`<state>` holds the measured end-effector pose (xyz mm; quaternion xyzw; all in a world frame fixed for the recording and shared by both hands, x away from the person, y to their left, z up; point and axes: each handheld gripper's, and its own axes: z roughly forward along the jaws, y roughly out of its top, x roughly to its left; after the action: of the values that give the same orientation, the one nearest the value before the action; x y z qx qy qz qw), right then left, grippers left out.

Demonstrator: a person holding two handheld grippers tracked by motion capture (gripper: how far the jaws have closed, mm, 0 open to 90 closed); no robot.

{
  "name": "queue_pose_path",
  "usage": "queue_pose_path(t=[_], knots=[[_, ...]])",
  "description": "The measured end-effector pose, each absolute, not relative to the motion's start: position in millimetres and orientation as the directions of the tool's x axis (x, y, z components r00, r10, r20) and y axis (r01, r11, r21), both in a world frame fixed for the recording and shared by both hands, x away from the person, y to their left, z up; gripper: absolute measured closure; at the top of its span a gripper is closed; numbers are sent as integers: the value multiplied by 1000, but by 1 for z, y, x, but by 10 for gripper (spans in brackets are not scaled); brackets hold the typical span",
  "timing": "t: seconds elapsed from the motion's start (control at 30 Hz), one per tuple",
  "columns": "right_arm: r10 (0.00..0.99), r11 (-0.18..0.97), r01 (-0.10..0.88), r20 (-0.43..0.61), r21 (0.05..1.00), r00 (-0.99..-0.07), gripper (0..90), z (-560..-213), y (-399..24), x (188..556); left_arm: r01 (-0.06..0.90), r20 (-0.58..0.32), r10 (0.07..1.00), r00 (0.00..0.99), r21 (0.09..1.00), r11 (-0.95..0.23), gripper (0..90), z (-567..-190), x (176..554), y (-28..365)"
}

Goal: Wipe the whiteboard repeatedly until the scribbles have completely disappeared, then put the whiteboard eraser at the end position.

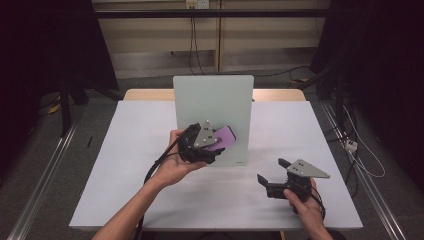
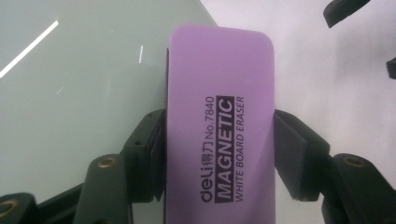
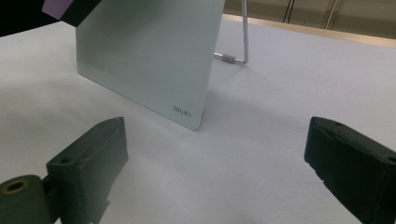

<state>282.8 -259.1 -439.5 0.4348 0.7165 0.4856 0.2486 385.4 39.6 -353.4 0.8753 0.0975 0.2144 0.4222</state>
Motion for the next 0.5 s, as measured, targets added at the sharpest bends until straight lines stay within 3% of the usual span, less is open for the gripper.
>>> queue_pose_path(t=[0.5], knots=[[867,148,385,67,911,-493,61,-440,-259,284,59,200,350,915,793,-607,405,-347,388,63]])
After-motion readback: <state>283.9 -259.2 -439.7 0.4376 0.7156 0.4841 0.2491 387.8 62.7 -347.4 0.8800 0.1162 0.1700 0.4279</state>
